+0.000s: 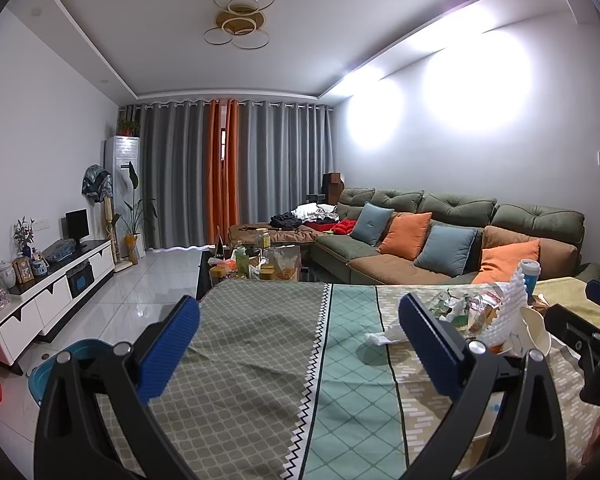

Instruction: Collect trash

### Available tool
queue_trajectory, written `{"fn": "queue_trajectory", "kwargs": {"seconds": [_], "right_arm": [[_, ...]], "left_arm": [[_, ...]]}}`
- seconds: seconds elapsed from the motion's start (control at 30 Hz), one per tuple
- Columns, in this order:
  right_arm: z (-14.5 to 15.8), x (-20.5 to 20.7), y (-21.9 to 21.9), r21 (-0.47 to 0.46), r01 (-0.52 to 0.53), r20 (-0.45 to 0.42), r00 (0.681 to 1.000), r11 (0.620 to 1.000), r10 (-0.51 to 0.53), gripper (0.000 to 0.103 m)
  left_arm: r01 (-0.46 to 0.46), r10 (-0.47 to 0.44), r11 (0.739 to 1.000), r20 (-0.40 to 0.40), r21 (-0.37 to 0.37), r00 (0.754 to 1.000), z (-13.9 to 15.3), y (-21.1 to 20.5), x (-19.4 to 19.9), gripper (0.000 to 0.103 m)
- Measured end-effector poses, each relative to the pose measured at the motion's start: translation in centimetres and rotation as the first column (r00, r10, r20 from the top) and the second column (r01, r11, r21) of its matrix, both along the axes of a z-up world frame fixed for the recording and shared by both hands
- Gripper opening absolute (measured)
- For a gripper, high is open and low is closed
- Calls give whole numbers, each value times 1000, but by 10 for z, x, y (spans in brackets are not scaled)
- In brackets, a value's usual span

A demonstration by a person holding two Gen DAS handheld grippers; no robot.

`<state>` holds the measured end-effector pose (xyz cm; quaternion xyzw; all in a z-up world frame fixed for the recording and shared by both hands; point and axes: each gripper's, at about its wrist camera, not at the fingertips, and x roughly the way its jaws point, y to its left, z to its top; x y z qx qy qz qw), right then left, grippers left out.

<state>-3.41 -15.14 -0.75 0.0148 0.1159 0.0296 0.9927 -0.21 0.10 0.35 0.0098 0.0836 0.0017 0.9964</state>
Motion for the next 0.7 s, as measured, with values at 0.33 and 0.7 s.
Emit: {"fn": "queue_trajectory", "kwargs": {"seconds": [0.33, 0.7], "right_arm": [[0, -1, 0, 2, 1, -2, 1000, 1000, -1, 100], [0, -1, -1, 4, 1, -3, 1000, 1000, -1, 100]], "left_arm": [[1, -1, 1000, 0, 0, 1000, 0, 1, 0, 100], [1, -1, 1000, 4, -1, 1000, -1, 0, 2, 100]]}}
